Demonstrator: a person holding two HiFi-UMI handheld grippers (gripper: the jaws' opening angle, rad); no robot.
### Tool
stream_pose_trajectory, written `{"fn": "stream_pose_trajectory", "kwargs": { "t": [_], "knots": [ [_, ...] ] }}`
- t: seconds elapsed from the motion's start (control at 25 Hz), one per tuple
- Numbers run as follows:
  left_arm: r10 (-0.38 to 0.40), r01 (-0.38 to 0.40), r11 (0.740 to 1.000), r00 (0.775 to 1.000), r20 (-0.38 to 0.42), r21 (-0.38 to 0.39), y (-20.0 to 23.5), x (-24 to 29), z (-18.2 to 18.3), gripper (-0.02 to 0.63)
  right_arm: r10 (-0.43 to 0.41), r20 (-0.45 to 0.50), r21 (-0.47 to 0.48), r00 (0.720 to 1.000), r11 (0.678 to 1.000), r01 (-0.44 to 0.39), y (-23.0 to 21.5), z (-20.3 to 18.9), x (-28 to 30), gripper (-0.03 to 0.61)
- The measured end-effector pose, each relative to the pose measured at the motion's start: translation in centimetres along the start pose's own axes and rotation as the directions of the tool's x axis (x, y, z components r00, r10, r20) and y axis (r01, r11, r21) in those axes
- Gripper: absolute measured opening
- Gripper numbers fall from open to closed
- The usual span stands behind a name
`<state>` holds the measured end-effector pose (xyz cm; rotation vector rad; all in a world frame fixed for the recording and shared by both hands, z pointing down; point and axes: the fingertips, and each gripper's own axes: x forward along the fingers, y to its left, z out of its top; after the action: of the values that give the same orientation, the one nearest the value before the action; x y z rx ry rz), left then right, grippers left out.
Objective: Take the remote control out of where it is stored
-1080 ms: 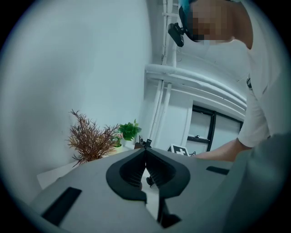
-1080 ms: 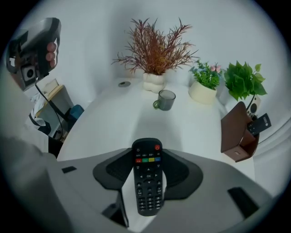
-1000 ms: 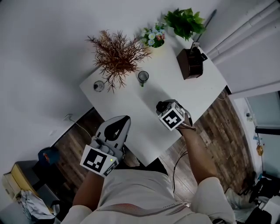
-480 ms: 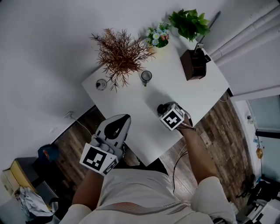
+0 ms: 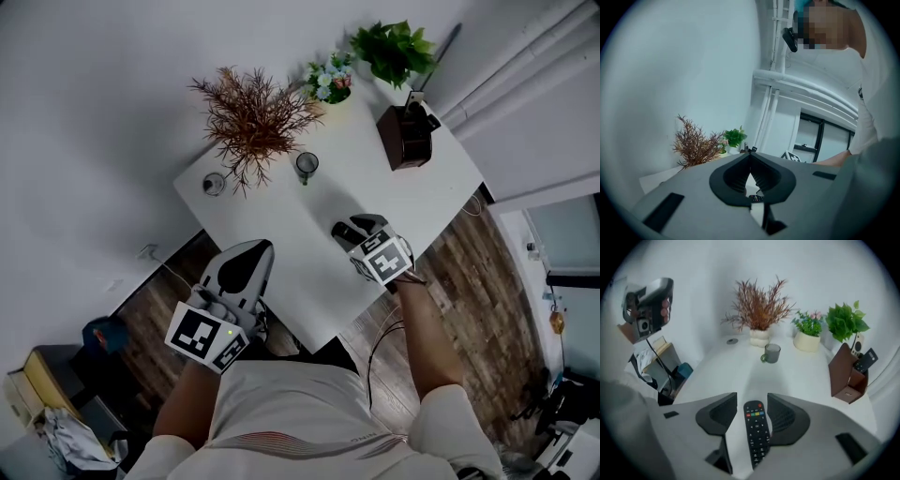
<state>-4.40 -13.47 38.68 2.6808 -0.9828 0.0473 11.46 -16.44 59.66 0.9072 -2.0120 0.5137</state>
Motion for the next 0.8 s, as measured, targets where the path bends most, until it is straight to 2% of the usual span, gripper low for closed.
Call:
{"fn": "stream_pose_trajectory", "kwargs": {
  "t": [0.12,0.24,0.4,0.56,0.64,0.72,0.8],
  "knots": [
    [-0.01,0.01,1.0,1.0,0.001,0.022,-0.4,0.2,0.5,0.009,-0.06,0.174,0.065,0.983,0.997,0.05,-0.6,2.5,-4.0,0.179],
    [-0.002,0.002,0.998,1.0,-0.001,0.055,-0.4,0.8,1.1,0.008,-0.147,0.334,0.149,0.931,0.984,0.102,-1.3,4.1,-8.4,0.101],
    [-0.024,0.024,0.996,1.0,0.007,0.09,-0.9,1.7,2.2,0.009,-0.244,0.502,0.254,0.829,0.959,0.129,-1.3,4.9,-14.1,0.053],
    [-0.067,0.065,0.992,0.998,0.016,0.11,-2.1,2.8,3.3,0.008,-0.331,0.632,0.337,0.7,0.932,0.136,-0.8,5.3,-19.8,0.028],
    [-0.089,0.087,0.99,0.996,0.019,0.112,-2.8,3.4,3.7,0.008,-0.377,0.671,0.355,0.639,0.919,0.169,-0.6,5.3,-22.5,0.025],
    [-0.107,0.105,0.988,0.994,0.018,0.116,-3.5,3.9,4.0,0.008,-0.427,0.683,0.375,0.592,0.901,0.218,-0.6,5.0,-24.6,0.021],
    [-0.125,0.122,0.985,0.992,0.015,0.125,-4.1,4.3,4.3,0.008,-0.466,0.683,0.397,0.563,0.883,0.25,-0.9,4.7,-26.1,0.02]
  ]
}}
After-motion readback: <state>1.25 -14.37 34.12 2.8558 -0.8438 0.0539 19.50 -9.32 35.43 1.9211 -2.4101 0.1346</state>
